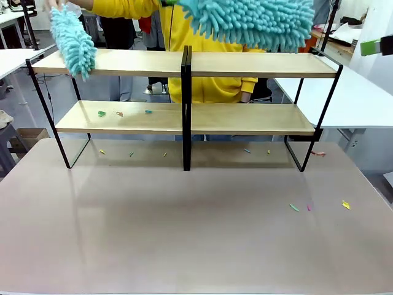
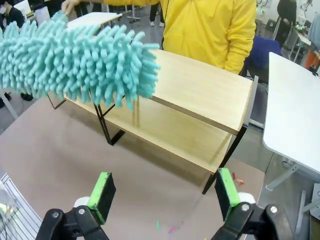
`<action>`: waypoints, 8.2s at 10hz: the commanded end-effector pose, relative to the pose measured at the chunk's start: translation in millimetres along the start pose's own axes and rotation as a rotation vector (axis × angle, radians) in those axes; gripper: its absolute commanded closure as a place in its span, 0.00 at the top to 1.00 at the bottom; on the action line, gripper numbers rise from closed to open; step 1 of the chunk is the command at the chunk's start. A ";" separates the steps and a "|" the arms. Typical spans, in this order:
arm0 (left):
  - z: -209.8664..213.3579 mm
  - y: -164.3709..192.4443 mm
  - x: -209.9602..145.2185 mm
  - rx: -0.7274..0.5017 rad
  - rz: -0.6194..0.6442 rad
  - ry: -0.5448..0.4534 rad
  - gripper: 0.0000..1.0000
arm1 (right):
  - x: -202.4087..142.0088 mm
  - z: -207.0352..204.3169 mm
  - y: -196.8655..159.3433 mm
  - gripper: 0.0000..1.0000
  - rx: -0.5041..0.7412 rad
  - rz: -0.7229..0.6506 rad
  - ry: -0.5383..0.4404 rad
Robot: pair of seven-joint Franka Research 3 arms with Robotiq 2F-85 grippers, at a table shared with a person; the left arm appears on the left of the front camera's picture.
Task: Clean the shelves.
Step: Clean a randomly selected level of the Shelf with the Duster, then clean another randomly selected level of the Shelf with the Duster.
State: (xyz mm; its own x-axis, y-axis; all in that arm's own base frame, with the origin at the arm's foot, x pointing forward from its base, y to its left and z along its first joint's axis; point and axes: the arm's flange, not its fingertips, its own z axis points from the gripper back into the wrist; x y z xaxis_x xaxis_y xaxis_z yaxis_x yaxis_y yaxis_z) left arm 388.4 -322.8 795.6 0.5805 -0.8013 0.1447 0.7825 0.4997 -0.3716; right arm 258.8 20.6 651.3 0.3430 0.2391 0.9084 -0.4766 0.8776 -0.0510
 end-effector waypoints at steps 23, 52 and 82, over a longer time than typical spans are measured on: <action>6.7 149.1 -413.6 -0.291 0.485 -0.876 0.12 | -0.3 -1.2 -0.9 1.00 0.007 -0.004 -0.006; -34.0 178.7 -570.0 -0.441 0.512 -1.000 0.12 | -0.3 -1.2 -0.9 1.00 0.007 -0.004 -0.006; -312.3 133.6 -192.4 -0.018 0.972 -0.294 0.12 | -0.3 -1.2 -0.9 1.00 0.007 -0.004 -0.006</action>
State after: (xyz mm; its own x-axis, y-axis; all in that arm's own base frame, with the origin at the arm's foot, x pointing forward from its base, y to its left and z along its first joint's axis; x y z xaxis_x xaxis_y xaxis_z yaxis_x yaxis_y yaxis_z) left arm 308.5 -206.9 431.8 0.9987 0.0505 -0.0116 -0.0502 0.8867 -0.4596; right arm 259.0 20.6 651.7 0.3428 0.2390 0.9085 -0.4766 0.8777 -0.0511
